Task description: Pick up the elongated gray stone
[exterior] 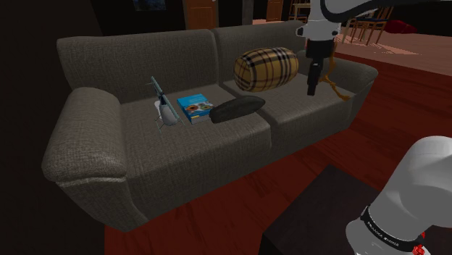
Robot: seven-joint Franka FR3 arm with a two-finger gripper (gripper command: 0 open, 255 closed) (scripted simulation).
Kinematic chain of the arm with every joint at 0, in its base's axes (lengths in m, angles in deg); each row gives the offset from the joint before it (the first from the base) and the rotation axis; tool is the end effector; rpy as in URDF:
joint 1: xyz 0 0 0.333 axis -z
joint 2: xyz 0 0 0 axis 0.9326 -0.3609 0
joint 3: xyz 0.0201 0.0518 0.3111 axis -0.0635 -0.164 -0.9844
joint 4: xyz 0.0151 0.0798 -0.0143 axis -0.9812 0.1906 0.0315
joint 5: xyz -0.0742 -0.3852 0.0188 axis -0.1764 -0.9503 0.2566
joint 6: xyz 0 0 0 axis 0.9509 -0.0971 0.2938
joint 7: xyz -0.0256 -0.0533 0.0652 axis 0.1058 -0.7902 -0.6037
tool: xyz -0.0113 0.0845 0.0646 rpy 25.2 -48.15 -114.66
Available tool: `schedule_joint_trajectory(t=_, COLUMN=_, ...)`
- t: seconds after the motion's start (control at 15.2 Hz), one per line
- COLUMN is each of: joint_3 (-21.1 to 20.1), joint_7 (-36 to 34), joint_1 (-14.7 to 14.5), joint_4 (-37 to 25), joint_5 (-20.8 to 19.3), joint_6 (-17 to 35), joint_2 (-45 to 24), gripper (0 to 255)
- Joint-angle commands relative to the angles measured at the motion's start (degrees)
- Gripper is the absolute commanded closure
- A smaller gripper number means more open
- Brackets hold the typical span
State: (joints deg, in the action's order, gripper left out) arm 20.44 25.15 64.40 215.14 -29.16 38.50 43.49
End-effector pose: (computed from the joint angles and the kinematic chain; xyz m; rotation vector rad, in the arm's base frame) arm 0.3657 -0.0655 0.5635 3.0335 0.5737 -0.1260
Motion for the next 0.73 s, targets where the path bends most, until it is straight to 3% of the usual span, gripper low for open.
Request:
schedule_joint_trajectory(t=0.0, joint_3=1.7, joint_7=4.5, joint_1=-1.1, joint_4=-1.3, joint_5=-0.4, joint_6=3.6, joint_2=-3.8, gripper=0)
schedule_joint_trajectory(t=0.66, joint_3=7.5, joint_7=26.4, joint_1=-5.8, joint_4=-11.4, joint_5=2.6, joint_6=16.8, joint_2=-23.0, gripper=0)
